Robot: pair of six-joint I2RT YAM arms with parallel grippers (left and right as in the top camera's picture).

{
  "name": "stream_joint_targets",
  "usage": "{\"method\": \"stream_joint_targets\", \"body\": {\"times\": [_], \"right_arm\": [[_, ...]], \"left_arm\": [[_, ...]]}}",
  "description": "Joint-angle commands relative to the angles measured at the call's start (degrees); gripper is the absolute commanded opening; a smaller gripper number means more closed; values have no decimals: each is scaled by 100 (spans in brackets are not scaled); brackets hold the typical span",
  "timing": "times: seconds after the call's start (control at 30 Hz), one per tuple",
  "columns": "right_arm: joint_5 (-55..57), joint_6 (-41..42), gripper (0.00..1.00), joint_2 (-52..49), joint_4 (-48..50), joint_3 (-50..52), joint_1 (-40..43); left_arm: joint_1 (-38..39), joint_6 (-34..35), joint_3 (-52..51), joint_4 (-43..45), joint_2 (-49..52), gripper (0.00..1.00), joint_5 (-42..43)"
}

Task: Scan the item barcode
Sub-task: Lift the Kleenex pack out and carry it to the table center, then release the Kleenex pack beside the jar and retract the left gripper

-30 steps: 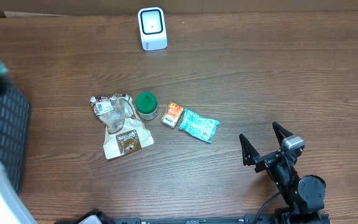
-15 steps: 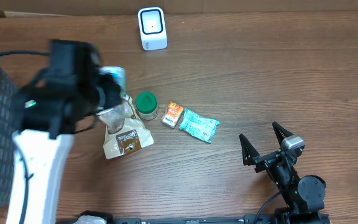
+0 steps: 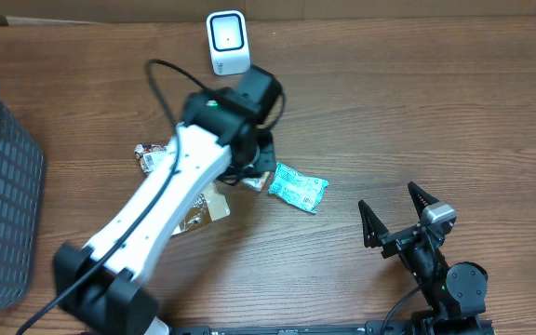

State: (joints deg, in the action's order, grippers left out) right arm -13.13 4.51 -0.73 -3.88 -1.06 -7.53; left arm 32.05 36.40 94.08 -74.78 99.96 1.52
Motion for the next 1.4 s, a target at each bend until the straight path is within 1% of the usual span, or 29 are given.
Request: {"method": "stream_joint_targets", "body": {"times": [0.0,0.1,0.33,0.4,0.43,0.53,0.57,0.6,0.63,0.77,1.0,1.2,1.23,1.3,1.37], "right_arm": [[24,42,100,57,37,59,20],[24,42,100,57,37,59,20],[24,42,100,57,37,59,20],[24,42,100,57,37,59,20],[24,42,100,57,37,59,20],[24,42,100,57,37,59,20],[24,42,100,57,37,59,20],[24,42,100,57,37,59,20],[24,42,100,57,37,59,20],[24,42,100,57,37,59,20],[22,42,100,57,37,59,20],[24,42,100,57,37,59,20],[24,44,100,57,37,59,20],[24,42,100,57,37,59,20],[24,42,100,57,37,59,20]], "left_arm": [[170,179,-13,2,387,4,-205],[275,179,-13,7,837,4,-531],[286,175,-13,101,1449,4,-1290],[284,173,-13,212,1598,4,-1370],[286,173,-13,269,1644,7,-1368],[286,168,-13,396,1716,22,-1370],[289,79,-7,483,1716,41,-1362],[289,24,17,492,1714,49,-1364],[286,-52,61,487,1716,53,-1364],[216,-216,586,70,1711,54,-1421],[-35,-328,2389,-1008,1547,55,-1587],[-638,-564,3635,-1596,1172,68,-1523],[-769,-597,3742,-1668,1106,72,-1510],[-1080,-796,3884,-1799,955,75,-1462],[-1394,-1080,3904,-1862,809,76,-1316]]}}
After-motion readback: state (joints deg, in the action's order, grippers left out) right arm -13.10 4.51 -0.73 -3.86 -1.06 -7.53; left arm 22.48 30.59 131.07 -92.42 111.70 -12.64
